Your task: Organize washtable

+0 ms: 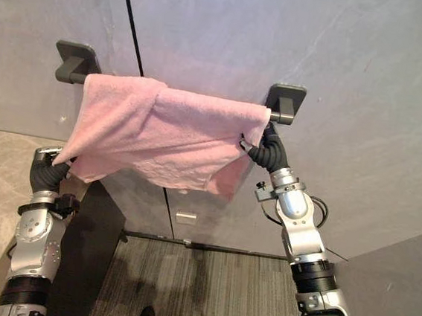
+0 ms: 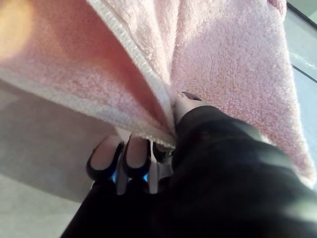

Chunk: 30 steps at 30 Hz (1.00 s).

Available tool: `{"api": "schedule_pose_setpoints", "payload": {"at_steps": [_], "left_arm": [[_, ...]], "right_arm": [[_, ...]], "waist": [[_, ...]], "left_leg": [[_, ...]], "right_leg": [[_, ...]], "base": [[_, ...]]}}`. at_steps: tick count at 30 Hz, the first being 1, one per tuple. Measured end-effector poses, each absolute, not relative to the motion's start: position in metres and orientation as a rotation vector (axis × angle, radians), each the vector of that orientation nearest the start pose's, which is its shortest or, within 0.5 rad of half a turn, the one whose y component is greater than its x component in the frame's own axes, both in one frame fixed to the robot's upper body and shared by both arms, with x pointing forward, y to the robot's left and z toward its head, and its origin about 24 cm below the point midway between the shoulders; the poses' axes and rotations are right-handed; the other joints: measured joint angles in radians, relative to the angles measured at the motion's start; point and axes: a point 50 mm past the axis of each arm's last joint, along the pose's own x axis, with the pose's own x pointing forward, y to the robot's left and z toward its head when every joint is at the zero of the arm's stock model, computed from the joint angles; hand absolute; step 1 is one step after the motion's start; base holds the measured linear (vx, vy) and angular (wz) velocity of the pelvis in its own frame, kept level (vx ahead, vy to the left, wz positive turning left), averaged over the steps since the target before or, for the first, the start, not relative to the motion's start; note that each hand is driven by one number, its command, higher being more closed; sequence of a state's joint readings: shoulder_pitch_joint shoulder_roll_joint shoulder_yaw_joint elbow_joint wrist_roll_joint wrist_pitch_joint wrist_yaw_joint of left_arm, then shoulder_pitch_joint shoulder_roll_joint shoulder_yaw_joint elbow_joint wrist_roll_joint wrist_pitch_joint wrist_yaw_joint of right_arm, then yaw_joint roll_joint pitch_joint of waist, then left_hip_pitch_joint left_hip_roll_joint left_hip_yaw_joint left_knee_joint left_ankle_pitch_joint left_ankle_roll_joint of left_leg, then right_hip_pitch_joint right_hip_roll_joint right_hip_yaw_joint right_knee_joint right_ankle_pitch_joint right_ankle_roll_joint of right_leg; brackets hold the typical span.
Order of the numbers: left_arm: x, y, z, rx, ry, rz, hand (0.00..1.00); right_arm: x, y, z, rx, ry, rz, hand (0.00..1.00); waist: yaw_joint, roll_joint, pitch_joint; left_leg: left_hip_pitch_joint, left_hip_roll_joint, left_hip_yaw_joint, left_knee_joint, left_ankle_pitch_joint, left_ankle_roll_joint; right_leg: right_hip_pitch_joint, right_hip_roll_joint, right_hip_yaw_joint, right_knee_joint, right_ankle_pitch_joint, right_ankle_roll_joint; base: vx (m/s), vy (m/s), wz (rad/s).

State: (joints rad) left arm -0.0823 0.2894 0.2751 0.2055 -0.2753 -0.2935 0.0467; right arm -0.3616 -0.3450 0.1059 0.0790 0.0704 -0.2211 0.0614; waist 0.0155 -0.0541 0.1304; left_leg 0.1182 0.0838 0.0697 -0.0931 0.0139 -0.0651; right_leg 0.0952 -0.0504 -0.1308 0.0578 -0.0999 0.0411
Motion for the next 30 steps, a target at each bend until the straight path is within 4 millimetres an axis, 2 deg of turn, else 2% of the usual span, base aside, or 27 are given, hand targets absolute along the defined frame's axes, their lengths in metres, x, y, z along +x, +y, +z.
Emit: {"api": "schedule_pose_setpoints", "payload": {"at_steps": [3,19,20,23,24,30], "left_arm": [[0.254,0.275,0.071,0.006,-0.247,0.342,1.0],[0.238,0.242,0.024,-0.107,-0.069,0.288,1.0],[0.237,0.241,0.023,-0.108,-0.064,0.284,0.0],[0.236,0.235,0.018,-0.131,-0.044,0.282,0.0],[0.235,0.235,0.016,-0.132,-0.038,0.282,0.0],[0.234,0.235,0.015,-0.132,-0.028,0.285,0.0]], "right_arm": [[0.307,-0.159,0.145,-0.262,-0.469,0.232,1.0],[0.304,-0.15,0.132,-0.059,-0.424,0.226,1.0],[0.304,-0.149,0.132,-0.055,-0.423,0.225,1.0],[0.303,-0.147,0.13,-0.045,-0.419,0.225,1.0],[0.303,-0.147,0.13,-0.044,-0.419,0.226,0.0],[0.302,-0.148,0.127,-0.042,-0.407,0.223,0.0]], "waist": [[0.0,0.0,0.0],[0.001,0.0,0.0],[0.001,0.0,0.0],[0.001,0.0,0.0],[0.001,0.0,0.0],[0.001,0.0,0.0]], "left_leg": [[-0.002,0.0,0.0,0.0,0.0,0.0],[-0.004,0.001,0.006,0.0,0.0,0.0],[-0.004,0.001,0.006,0.0,0.0,0.0],[-0.004,0.001,0.007,0.0,0.0,0.0],[-0.004,0.001,0.008,0.0,0.0,0.0],[-0.004,0.002,0.009,0.0,0.0,0.0]], "right_leg": [[-0.009,-0.001,0.001,0.015,-0.007,-0.001],[-0.013,-0.001,0.004,0.016,-0.007,-0.001],[-0.013,-0.001,0.004,0.016,-0.007,-0.001],[-0.014,-0.001,0.005,0.016,-0.007,-0.001],[-0.014,-0.001,0.006,0.016,-0.007,-0.001],[-0.014,0.0,0.006,0.016,-0.007,-0.001]], "base": [[0.0,0.0,0.0],[0.0,0.0,0.0],[0.0,0.0,0.0],[0.0,0.0,0.0],[0.0,0.0,0.0],[0.0,0.0,0.0]]}}
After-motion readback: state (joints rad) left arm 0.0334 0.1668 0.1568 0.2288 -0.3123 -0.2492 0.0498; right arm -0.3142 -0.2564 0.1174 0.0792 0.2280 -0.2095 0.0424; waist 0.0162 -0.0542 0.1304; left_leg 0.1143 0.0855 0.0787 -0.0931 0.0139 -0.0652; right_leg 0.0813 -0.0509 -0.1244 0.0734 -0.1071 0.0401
